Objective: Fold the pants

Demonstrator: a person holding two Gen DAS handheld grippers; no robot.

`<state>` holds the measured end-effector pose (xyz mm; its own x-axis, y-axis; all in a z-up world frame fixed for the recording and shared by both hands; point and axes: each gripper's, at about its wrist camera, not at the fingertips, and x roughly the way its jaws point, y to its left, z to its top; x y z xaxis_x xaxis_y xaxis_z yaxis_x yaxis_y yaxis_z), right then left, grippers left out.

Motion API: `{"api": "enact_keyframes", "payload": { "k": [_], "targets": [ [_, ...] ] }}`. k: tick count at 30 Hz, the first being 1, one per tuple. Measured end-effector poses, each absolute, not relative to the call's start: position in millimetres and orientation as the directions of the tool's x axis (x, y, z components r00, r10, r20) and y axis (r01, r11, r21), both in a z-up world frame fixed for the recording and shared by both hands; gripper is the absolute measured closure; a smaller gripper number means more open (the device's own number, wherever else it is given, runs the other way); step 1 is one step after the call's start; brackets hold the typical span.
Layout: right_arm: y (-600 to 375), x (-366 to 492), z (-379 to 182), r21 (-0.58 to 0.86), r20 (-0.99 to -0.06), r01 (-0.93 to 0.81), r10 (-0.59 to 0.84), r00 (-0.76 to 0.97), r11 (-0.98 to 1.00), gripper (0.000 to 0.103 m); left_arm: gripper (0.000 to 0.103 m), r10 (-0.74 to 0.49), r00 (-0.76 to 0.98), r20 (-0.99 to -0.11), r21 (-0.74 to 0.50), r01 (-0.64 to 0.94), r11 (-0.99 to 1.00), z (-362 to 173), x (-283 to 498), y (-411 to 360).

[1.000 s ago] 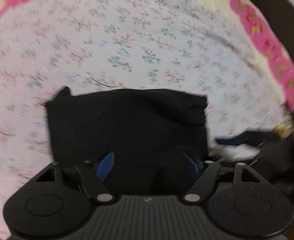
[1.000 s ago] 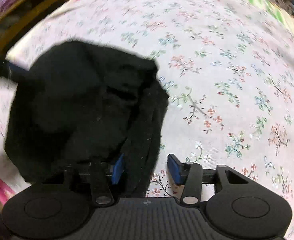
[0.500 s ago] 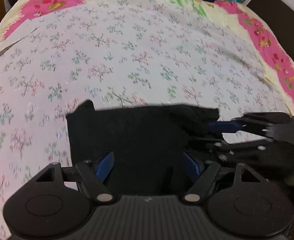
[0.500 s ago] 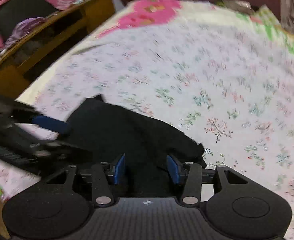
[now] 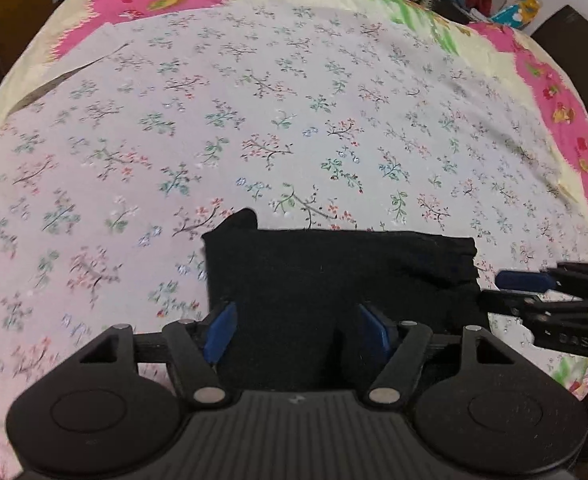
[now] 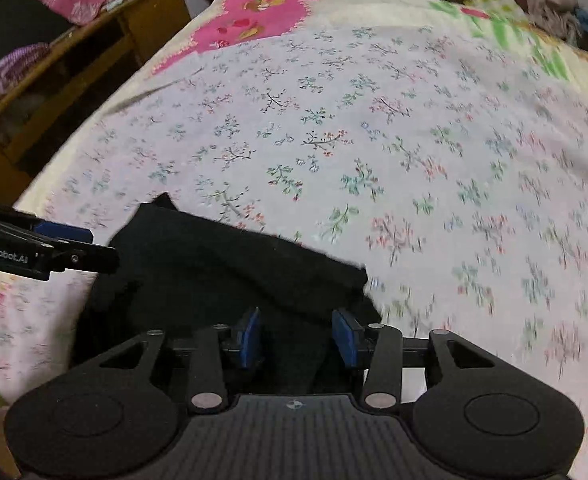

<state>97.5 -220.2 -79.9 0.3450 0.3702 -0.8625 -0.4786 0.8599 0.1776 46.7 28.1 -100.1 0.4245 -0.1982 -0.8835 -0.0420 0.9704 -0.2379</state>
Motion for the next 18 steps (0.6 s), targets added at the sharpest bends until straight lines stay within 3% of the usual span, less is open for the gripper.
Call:
{"api": "enact_keyframes", "payload": {
  "k": [7,18],
  "targets": [
    [-216.0,77.5,-57.2,0.199,-0.841,-0.519,0.416,0.345,0.831,0.073,0.027,-0.148,0.445,-0.883,-0.199,-0.068,0.978,-81.7,34.1,1.8],
    [-221.2,64.6,-35.9,0.217,-0.805,-0.574,0.478,0.352,0.789,0.06,0.008,0.018,0.51,-0.86,-0.06,-0.137,0.989,-49.4,15.7,-30.1]
  ]
}}
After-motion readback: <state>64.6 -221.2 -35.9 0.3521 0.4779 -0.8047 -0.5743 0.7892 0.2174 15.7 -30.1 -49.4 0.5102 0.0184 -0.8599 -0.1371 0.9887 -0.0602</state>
